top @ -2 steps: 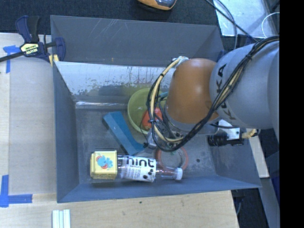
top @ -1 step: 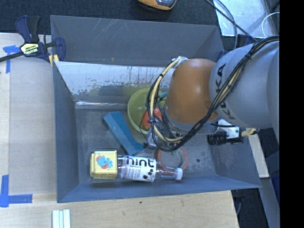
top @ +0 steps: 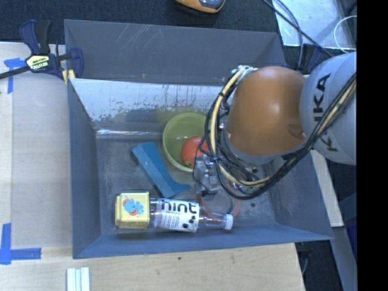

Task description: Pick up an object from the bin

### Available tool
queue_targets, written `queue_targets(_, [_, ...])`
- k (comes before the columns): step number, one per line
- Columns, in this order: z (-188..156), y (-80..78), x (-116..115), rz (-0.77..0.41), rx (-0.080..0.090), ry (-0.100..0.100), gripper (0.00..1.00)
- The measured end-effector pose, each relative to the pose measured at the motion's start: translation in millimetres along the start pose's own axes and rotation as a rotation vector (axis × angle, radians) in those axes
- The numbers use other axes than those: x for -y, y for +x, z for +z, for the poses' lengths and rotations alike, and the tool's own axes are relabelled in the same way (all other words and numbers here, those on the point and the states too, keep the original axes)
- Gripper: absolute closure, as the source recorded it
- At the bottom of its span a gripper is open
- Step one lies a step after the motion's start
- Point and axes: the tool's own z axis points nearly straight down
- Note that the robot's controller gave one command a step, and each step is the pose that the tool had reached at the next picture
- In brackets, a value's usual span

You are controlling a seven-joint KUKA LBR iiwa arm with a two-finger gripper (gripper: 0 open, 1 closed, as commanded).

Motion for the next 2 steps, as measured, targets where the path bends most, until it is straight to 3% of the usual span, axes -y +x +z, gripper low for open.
queue_targets(1, [32.1, -26.1, -0.4, 0.559, 0.000, 0.001, 1.00])
queue_targets(2, [55.1, -36.5, -2.9, 0.166, 0.004, 0.000, 1.00])
